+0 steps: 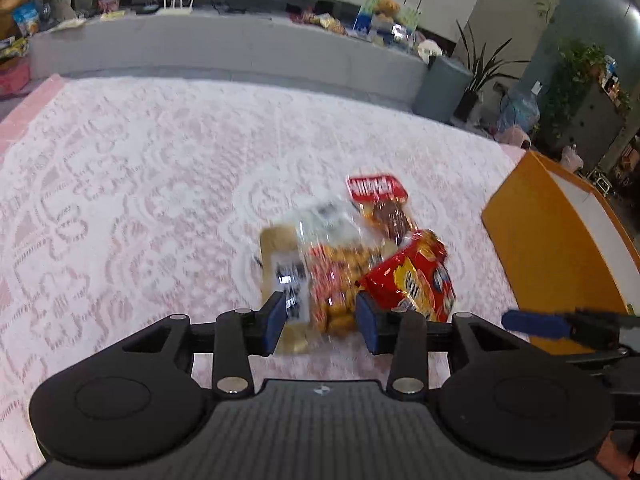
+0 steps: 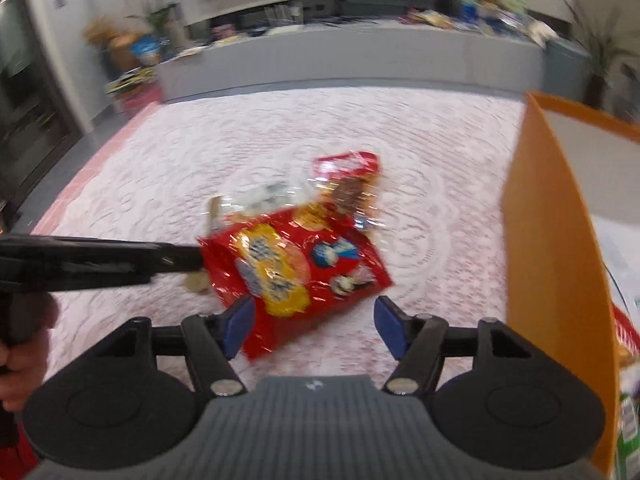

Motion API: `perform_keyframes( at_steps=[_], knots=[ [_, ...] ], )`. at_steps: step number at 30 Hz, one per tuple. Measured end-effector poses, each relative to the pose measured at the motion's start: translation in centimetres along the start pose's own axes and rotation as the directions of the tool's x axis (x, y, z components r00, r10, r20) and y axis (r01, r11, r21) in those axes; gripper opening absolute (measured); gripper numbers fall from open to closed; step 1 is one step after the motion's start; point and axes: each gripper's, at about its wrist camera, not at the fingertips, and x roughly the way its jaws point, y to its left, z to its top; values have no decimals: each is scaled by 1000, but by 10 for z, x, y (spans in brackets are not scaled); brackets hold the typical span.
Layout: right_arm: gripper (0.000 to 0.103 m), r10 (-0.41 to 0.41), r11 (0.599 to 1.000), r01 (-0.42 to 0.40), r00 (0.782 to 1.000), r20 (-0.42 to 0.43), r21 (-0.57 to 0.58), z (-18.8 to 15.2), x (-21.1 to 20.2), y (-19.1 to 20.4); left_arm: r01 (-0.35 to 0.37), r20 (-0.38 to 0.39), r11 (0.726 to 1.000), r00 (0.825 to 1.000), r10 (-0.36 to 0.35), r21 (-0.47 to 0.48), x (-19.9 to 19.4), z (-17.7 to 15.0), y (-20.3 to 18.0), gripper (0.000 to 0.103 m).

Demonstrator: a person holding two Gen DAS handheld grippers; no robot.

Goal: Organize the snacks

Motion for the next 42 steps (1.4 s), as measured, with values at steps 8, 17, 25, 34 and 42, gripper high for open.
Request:
perform_keyframes(
  at_steps=[8,17,25,34,42],
  knots=[
    [73,65,981,-58,997,-33,185,5,23,-15,-38,-8,995,999,39,94,21,11,2,55],
    [78,84,975,-72,995,-48,210,11,43,-14,45,-23,997,999,-46,-57,43,15,27,65],
    [66,55,989,-46,997,-59,143,10,51,-7,69,-66,995,995,-74,-73,39,14,19,55],
    [64,-47,997,51,996,-71,58,3,37,-7,113,-213,994,970,-112,-9,17,-14,2,44],
    [64,-112,993,115,991,-68,38,-1,29,-14,159,-239,984,962,-135,85,8,-19,-13,51]
  ],
)
